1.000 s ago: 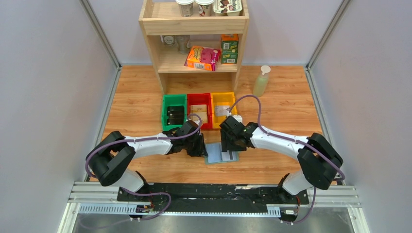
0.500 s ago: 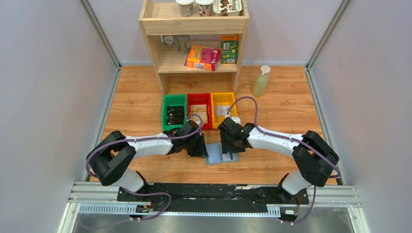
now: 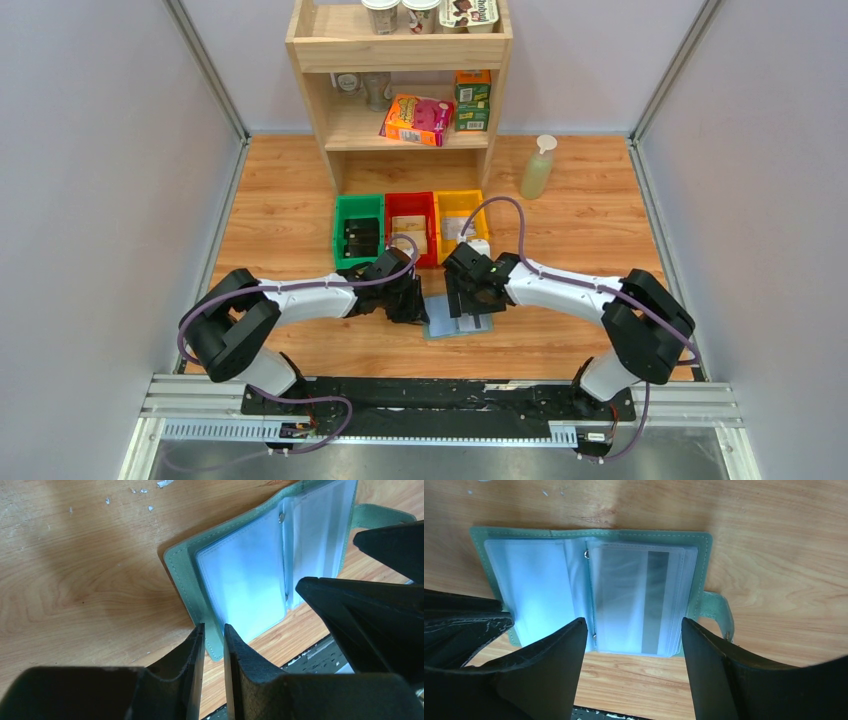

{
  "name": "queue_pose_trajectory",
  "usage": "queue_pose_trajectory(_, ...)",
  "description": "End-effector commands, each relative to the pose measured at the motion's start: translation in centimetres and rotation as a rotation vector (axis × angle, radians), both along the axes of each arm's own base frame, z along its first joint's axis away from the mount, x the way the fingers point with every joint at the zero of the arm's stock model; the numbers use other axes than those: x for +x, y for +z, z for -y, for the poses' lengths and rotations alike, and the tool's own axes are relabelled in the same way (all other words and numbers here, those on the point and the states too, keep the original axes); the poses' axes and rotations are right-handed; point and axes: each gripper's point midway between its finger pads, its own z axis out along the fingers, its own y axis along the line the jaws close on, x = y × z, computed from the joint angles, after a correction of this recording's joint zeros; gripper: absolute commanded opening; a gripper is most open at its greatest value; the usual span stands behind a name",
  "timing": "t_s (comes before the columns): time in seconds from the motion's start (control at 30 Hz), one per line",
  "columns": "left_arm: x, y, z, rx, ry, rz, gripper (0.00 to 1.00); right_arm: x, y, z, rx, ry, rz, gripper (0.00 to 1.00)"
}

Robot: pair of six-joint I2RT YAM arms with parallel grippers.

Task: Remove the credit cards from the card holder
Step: Remove the credit card from the card holder.

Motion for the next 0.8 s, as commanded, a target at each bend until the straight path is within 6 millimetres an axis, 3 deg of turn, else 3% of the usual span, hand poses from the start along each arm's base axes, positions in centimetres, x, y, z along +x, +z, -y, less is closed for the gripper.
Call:
queue_pose_trajectory(0.0, 0.3, 0.7, 0.9, -0.018, -0.024, 0.017, 0.28, 1.6, 3.5, -0.9, 0.05, 0.011, 0.101, 0.72)
queue_pose_trajectory(0.13, 0.3, 0.7, 1.0, -0.02, -0.026, 0.016, 0.28, 2.1, 3.5, -0.9, 0.047, 0.015, 0.116, 0.68)
queue_pose_trajectory(0.4, 0.2, 0.7, 1.0, -0.022, -0.027, 0.014, 0.28, 2.2, 1.2, -0.9, 0.017, 0.024, 0.084, 0.58)
queue_pose_trajectory(0.77, 0.1, 0.6, 1.1, -0.022, -0.034, 0.008, 0.28, 1.0, -1.5, -0.3, -0.023, 0.026, 0.011, 0.61)
